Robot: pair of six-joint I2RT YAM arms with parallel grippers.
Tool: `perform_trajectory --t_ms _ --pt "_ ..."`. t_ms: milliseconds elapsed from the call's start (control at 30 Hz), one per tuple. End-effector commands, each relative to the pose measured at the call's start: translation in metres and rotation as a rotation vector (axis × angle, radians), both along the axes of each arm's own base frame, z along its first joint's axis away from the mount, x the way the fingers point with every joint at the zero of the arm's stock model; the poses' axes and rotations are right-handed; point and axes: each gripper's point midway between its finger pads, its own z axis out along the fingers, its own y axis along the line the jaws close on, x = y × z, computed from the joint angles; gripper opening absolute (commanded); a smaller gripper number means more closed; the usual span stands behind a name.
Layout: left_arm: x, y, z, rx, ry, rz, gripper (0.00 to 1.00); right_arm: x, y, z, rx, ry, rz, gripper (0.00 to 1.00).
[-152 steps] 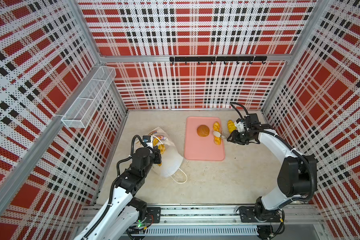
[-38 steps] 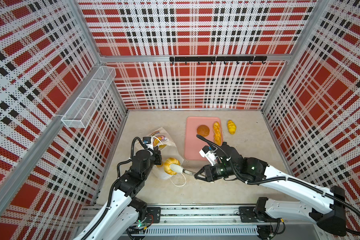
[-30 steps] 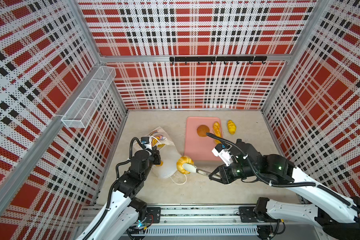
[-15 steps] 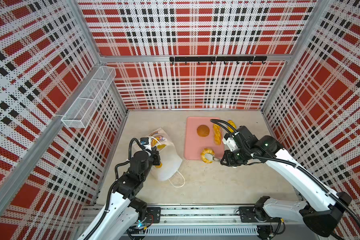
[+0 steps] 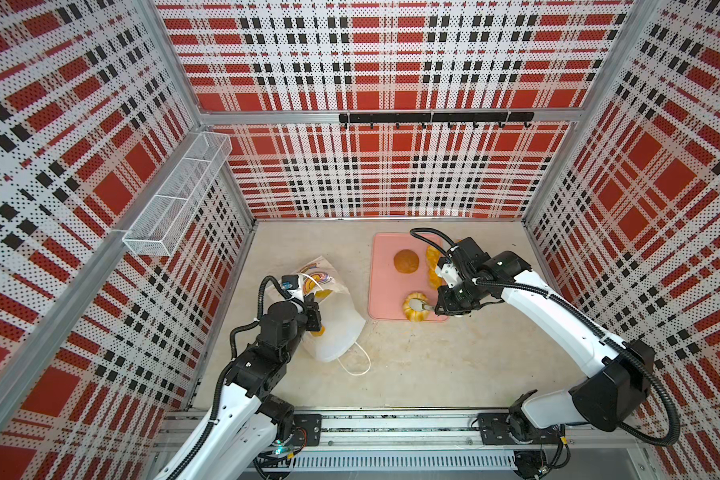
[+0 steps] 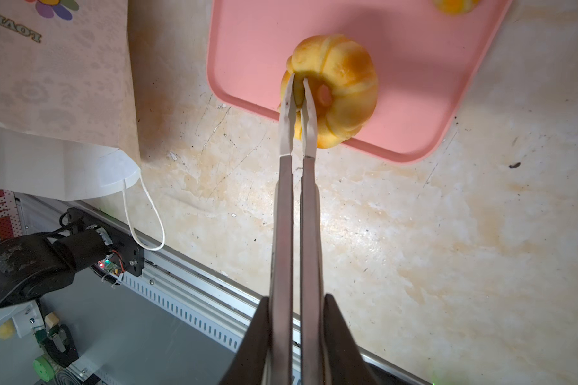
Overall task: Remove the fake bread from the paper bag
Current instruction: 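Carry the ring bread onto the tray and open the tongs, then move the tongs with the right gripper back into the bag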
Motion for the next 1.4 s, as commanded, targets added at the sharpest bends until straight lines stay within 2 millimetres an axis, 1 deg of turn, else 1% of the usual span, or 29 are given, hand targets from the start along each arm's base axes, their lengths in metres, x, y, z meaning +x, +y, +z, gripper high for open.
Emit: perform_trajectory --t_ms 0,200,367,500,600,633,700,867,1000,1167,1233,1300,1367 --pt "0.002 0.001 0.004 -0.028 -0.012 0.012 0.0 0.033 0.01 0.017 0.062 -0.125 0.0 0.0" --pt "0.002 0.001 0.003 -0.026 -0.006 0.013 0.0 0.043 0.018 0.019 0.099 -0.127 0.007 0.0" --pt "0.003 0.001 0.001 -0.024 -0.001 0.014 0.0 0.05 0.022 0.009 0.108 -0.112 0.019 0.0" --pt "0.002 0.001 0.001 -0.022 0.0 0.014 0.0 0.055 0.026 0.007 0.115 -0.118 0.034 0.0" --pt "0.002 0.002 0.001 -0.021 -0.001 0.018 0.0 0.057 0.023 0.007 0.096 -0.126 0.032 0.15" --pt "0.002 0.001 0.001 -0.021 -0.001 0.017 0.0 0.057 0.02 0.006 0.078 -0.129 0.027 0.22" --pt "0.002 0.001 0.001 -0.02 -0.001 0.018 0.0 0.057 0.016 0.008 0.061 -0.139 0.022 0.27" --pt "0.003 0.001 0.0 -0.02 0.004 0.015 0.0 0.054 0.009 0.021 0.045 -0.187 0.026 0.33" --pt "0.003 0.0 -0.001 -0.019 0.007 0.013 0.0 0.052 0.003 0.024 0.025 -0.194 0.022 0.37" --pt "0.002 0.0 -0.001 -0.009 0.009 0.014 0.0 0.048 0.002 0.029 0.036 -0.201 0.018 0.38" --pt "0.001 0.0 0.0 -0.002 0.003 0.015 0.0 0.044 0.005 0.038 0.071 -0.207 0.024 0.37" --pt "0.0 -0.002 0.002 0.0 -0.008 0.005 0.0 0.039 0.009 0.052 0.119 -0.222 0.024 0.36" --pt "-0.001 -0.005 0.004 0.006 -0.021 -0.012 0.0 0.027 0.014 0.069 0.192 -0.234 0.031 0.36"
